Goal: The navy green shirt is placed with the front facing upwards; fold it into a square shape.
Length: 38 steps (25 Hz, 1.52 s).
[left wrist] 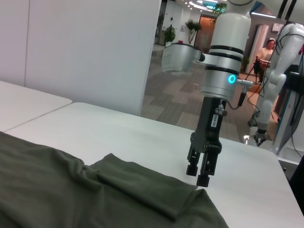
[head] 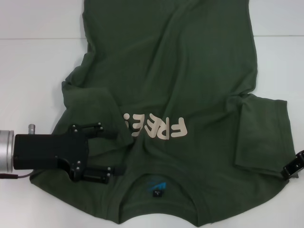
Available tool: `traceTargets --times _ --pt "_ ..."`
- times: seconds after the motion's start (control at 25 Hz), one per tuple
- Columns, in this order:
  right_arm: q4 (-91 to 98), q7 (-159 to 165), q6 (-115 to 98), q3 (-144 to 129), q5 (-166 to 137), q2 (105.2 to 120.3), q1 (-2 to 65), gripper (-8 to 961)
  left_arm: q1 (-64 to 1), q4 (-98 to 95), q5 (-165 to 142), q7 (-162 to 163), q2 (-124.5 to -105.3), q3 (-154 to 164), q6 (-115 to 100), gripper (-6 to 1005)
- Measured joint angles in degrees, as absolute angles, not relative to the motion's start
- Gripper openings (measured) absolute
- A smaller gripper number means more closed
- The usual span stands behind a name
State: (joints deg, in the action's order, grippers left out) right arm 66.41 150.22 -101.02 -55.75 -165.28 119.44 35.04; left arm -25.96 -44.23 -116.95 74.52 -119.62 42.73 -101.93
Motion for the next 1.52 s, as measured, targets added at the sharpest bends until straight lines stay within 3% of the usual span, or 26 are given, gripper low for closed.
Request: traceTargets --times 1.52 --pt "63.37 151.00 -101.62 -57.04 -165.85 119.45 36.91 697 -26.07 -44.28 -117.07 74.66 -119.63 42.89 -100.63 917"
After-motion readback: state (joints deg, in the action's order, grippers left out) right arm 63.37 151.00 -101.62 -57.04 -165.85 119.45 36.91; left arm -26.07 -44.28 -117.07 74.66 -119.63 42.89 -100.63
